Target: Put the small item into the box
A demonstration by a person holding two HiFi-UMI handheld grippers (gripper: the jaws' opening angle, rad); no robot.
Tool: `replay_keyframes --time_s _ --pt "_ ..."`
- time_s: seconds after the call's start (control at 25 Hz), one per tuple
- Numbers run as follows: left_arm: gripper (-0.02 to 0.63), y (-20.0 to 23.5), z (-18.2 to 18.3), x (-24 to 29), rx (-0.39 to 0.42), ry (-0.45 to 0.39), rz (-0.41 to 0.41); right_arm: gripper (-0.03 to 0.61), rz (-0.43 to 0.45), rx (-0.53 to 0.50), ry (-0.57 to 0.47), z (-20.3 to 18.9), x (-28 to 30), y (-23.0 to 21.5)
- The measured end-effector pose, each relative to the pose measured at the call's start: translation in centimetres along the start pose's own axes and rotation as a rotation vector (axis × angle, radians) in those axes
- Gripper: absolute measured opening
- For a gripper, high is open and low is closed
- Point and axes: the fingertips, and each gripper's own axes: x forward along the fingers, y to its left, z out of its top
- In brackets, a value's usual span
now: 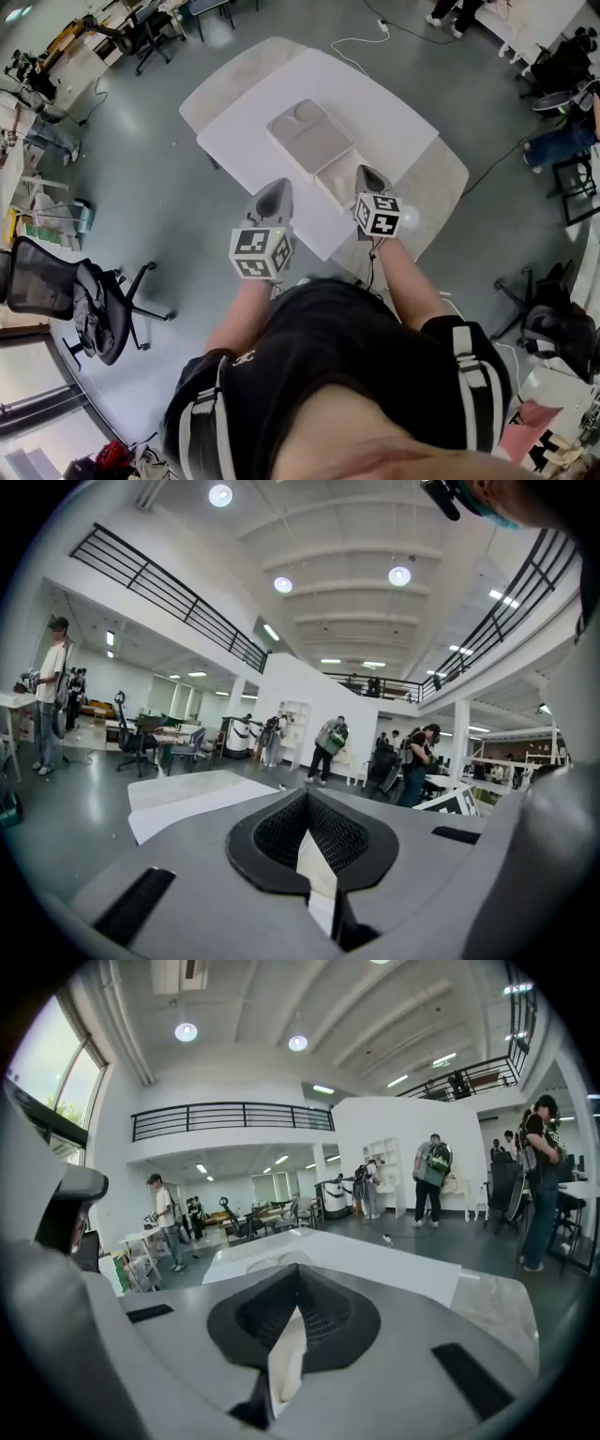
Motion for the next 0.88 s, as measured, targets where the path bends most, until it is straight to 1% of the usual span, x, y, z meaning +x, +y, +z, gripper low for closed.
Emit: replay_keyframes --time_s 0.32,0.48,0.68,0.88 --pt "0.005 -2.3 -0.2 1.3 0.002 0.007 -0.080 0.012 -0.037 -0.044 -0.166 5.9 -5.1 0.0" --pt "0.005 -3.6 -0.4 2.0 0.006 0.011 -0.115 0.012 -0.051 -0.024 -0.245 7.6 -8.2 -0.1" --pt "0.005 -4.7 -0.8 2.4 0.006 0.021 -0.148 0.012 -0.041 0.005 -0.296 8.5 -10.9 0.4" --pt "0.005 -6.0 -1.1 2.7 0.008 0.030 -0.174 0.012 -0.042 -0.020 -0.305 8.8 -12.1 0.4"
